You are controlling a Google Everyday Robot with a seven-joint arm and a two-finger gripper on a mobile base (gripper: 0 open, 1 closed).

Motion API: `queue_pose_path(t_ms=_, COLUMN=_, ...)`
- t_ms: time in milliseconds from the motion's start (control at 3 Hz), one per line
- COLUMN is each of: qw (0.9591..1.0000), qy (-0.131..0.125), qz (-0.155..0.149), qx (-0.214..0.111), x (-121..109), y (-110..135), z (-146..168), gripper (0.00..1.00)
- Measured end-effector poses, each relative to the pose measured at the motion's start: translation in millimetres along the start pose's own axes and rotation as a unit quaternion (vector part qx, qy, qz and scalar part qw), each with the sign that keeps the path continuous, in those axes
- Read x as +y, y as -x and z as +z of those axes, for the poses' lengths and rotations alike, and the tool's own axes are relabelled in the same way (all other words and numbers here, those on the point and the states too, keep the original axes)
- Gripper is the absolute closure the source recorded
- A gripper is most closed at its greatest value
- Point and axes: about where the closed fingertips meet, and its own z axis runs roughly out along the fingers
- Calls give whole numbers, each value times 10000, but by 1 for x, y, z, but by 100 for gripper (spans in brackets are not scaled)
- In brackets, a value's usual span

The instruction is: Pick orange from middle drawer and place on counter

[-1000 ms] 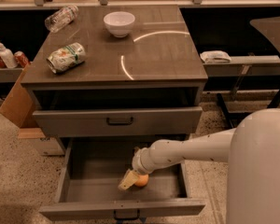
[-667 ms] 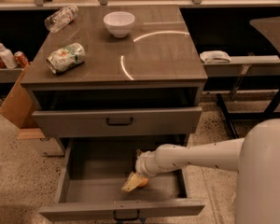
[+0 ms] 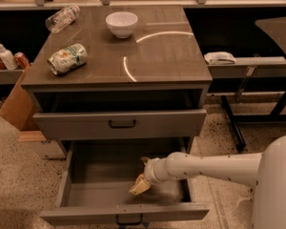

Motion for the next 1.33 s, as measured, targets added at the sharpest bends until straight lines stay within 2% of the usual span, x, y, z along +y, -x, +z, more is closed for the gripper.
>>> queue_pose_path(t_ms=667, qw=9998, qy=79, qz=154, qx=35, x=7, y=-15, z=5, gripper=63)
queue_pose_path(t_ms=1000, qw=9996, qy=155, qz=249, qx=38, x=13, y=-20, z=7, gripper=95)
queue_pose_path(t_ms=1333, qw=9996, qy=155, qz=249, qx=38, x=13, y=-20, z=7, gripper=100)
